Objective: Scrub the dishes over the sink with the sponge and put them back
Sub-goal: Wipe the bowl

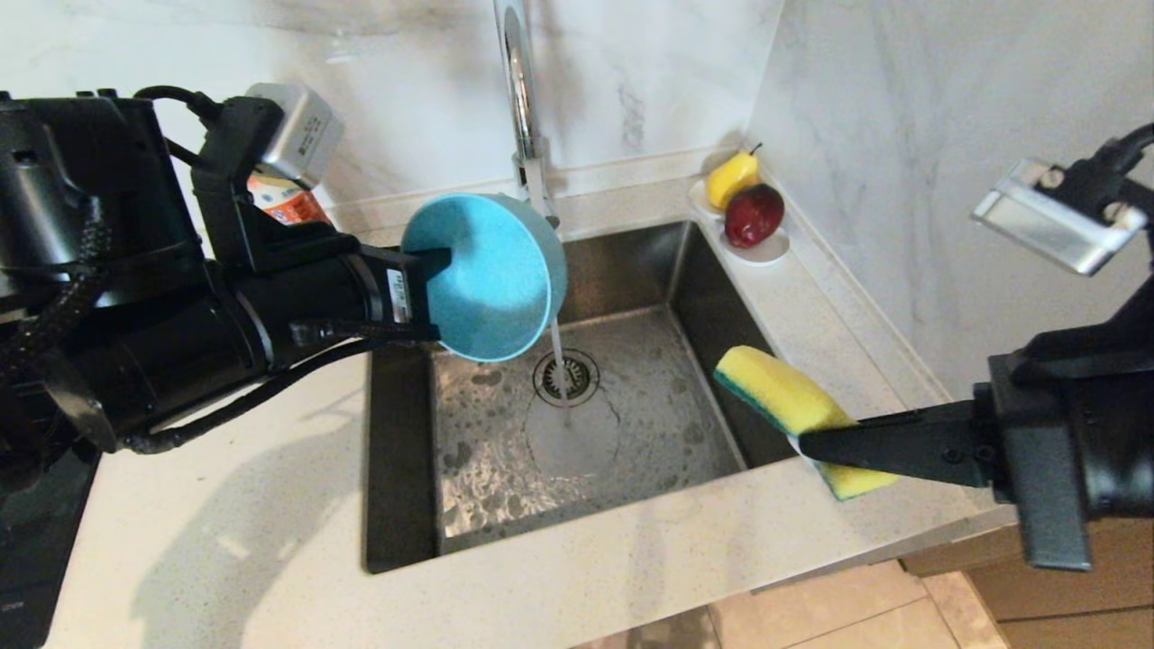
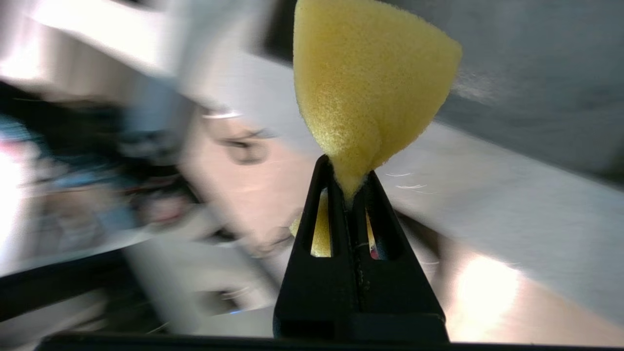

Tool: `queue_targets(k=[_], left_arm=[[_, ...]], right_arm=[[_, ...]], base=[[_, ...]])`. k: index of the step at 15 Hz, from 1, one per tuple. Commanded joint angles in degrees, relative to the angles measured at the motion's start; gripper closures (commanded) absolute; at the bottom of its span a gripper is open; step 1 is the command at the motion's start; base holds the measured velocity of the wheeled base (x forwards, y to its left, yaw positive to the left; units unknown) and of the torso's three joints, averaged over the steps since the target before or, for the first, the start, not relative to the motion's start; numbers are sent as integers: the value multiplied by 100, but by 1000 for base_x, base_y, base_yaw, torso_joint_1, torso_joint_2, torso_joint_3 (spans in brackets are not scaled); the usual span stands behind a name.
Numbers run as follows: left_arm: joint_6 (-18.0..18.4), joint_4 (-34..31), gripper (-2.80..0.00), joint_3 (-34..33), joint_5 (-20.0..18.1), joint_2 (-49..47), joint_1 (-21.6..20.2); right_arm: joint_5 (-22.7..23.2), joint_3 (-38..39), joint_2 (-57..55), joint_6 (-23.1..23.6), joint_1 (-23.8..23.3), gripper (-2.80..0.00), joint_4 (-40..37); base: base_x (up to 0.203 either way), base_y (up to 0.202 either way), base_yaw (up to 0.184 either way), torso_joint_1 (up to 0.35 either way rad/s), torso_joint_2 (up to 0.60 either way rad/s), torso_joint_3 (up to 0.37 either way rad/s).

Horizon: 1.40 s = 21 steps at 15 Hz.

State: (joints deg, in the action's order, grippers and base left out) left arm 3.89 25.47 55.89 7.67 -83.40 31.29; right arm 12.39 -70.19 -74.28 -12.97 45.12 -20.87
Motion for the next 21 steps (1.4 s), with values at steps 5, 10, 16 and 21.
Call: queue_targets(k=[5, 10, 16, 21], left_arm=[[50, 476, 0, 247, 1228, -765, 835], [-425, 617, 0, 766, 2168, -1257, 1098], [-688, 1004, 0, 959, 2652, -1468, 1230], [-708, 1283, 0, 884, 2698, -1434, 1395]], right_arm=[[1423, -1783, -260, -594, -12, 0, -1348], [1706, -2201, -641, -901, 23, 0, -1622], [1706, -2534, -1424, -1492, 46, 0, -1641], [1697, -2851, -1815, -1924, 94, 0, -1640]], base=[[0, 0, 0, 0, 0, 0], [0, 0, 0, 0, 0, 0], [0, 0, 0, 0, 0, 0], [0, 0, 0, 0, 0, 0]])
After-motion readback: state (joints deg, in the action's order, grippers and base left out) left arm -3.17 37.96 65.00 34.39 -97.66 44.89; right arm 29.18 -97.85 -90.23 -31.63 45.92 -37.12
